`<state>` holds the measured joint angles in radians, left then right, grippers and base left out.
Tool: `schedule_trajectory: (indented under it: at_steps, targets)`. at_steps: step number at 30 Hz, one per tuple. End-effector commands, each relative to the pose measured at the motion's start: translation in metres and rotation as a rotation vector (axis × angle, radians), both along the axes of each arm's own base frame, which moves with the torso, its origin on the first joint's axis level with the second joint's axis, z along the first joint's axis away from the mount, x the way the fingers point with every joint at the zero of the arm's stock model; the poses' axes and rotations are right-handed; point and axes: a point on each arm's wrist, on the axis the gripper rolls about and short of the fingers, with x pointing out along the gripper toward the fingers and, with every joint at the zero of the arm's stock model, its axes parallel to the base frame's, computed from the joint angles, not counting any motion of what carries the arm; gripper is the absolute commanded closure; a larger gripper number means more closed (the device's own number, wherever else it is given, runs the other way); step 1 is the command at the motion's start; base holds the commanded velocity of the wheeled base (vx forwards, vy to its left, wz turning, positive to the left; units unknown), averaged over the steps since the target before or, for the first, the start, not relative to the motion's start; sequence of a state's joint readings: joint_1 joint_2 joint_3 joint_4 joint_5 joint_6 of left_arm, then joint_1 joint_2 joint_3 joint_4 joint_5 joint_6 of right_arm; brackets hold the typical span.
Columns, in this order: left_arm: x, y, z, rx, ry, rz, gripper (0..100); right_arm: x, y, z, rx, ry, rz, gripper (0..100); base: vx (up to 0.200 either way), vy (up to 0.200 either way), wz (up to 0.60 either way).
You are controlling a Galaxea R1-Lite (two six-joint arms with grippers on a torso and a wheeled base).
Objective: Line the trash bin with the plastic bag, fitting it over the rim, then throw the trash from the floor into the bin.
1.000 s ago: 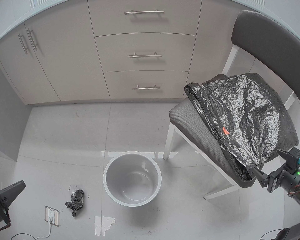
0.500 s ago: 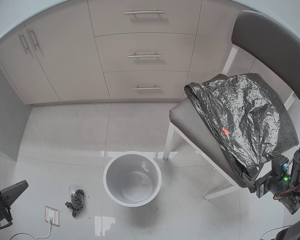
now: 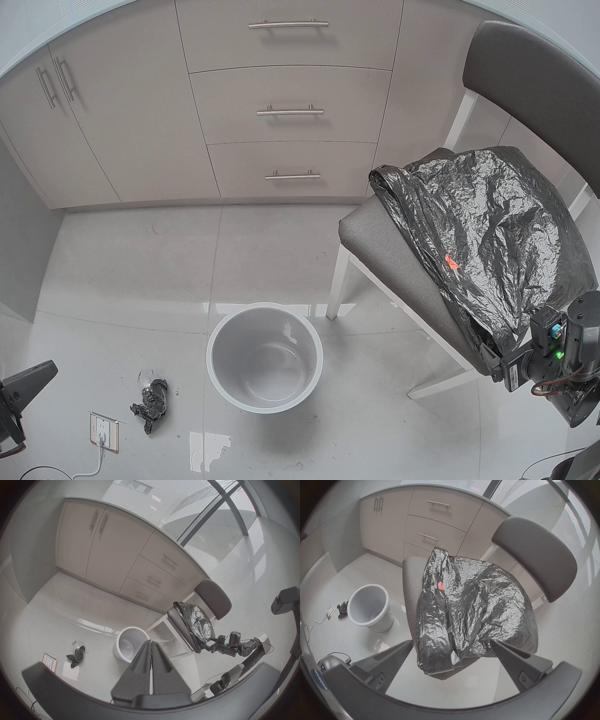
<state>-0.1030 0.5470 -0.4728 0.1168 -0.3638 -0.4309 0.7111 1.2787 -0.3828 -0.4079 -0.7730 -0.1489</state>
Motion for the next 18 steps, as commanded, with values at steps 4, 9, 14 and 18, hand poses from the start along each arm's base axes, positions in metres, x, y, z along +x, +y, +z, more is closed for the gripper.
schedule_trajectory:
  at_steps: [4,9,14,18]
  targets:
    - [0.000,0.000,0.000,-0.002,-0.002,0.001,100,0.004,0.003,-0.002,-0.023,0.002,-0.029,0,0.000,0.000,0.00]
    - [-0.001,0.000,0.000,-0.001,-0.004,0.001,100,0.010,0.004,-0.003,-0.039,0.004,-0.061,0,0.000,0.000,0.00]
    - [-0.001,0.000,0.000,-0.001,-0.008,0.001,100,0.013,0.007,-0.005,-0.057,0.009,-0.079,0,0.000,0.000,0.00]
    - [0.000,0.000,0.002,-0.003,-0.027,0.001,100,0.018,0.010,-0.006,-0.078,0.008,-0.108,0,0.000,0.000,0.00]
